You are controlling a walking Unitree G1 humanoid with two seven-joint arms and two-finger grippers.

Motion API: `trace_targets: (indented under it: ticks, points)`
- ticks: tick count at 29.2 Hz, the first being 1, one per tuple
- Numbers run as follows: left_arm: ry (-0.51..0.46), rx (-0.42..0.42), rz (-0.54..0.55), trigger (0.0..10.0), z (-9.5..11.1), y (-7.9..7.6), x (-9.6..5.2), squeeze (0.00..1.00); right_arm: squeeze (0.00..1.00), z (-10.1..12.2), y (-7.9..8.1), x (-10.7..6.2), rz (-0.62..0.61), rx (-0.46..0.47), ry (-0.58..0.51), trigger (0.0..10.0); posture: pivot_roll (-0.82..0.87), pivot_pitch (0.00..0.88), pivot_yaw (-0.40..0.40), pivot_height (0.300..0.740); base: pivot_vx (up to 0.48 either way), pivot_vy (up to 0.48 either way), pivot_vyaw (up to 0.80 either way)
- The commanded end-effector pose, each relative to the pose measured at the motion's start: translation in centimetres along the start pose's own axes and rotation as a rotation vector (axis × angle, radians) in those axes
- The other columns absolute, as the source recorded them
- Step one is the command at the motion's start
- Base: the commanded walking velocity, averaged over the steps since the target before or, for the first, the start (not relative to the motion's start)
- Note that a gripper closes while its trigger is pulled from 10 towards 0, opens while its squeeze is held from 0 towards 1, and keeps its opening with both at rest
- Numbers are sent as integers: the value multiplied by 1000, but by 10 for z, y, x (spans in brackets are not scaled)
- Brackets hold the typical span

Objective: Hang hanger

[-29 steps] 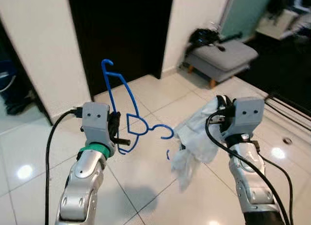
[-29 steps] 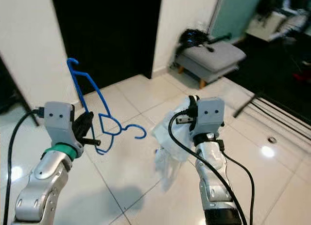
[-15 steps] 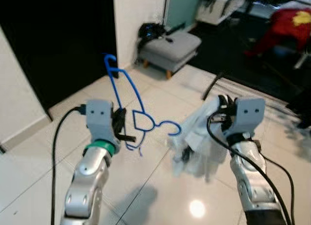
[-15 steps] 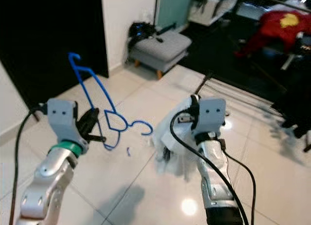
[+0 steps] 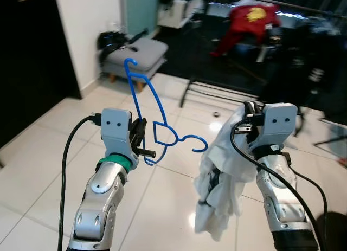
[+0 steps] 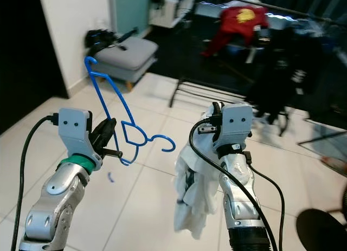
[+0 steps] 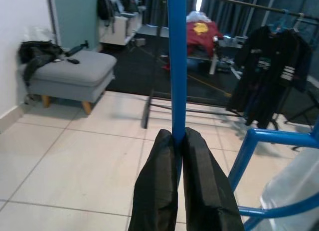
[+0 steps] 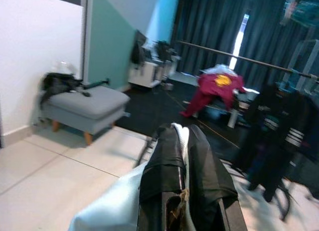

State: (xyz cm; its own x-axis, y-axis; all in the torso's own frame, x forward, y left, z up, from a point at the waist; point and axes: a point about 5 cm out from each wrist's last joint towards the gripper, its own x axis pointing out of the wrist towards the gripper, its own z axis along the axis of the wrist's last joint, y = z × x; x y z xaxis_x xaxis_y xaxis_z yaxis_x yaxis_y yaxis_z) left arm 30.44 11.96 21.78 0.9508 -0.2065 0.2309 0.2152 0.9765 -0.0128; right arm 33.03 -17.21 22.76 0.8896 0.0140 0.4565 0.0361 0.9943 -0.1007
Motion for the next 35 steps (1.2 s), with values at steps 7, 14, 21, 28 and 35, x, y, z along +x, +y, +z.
trace_targets:
  ticks: [7,14,21,28,35]
  points:
    - [5,-1,-4,10000,-3,0,0,0,0,2,-3,-1,-10,2,-17,10000,-5,94,7,740,0,0,-788]
    - [4,3,0,10000,-3,0,1,0,0,2,-2,0,-6,6,-19,10000,-2,96,6,740,0,0,-788]
    - [-1,31,19,10000,-3,4,0,0,0,0,3,-1,6,15,-12,10000,5,97,10,740,0,0,-788]
    - [-2,143,94,10000,-7,15,-1,0,0,-15,29,-7,156,41,36,10000,9,100,12,740,274,0,-338]
    - [-4,203,119,10000,-12,17,-3,0,0,-20,66,-12,313,116,48,10000,16,101,-10,740,480,0,0]
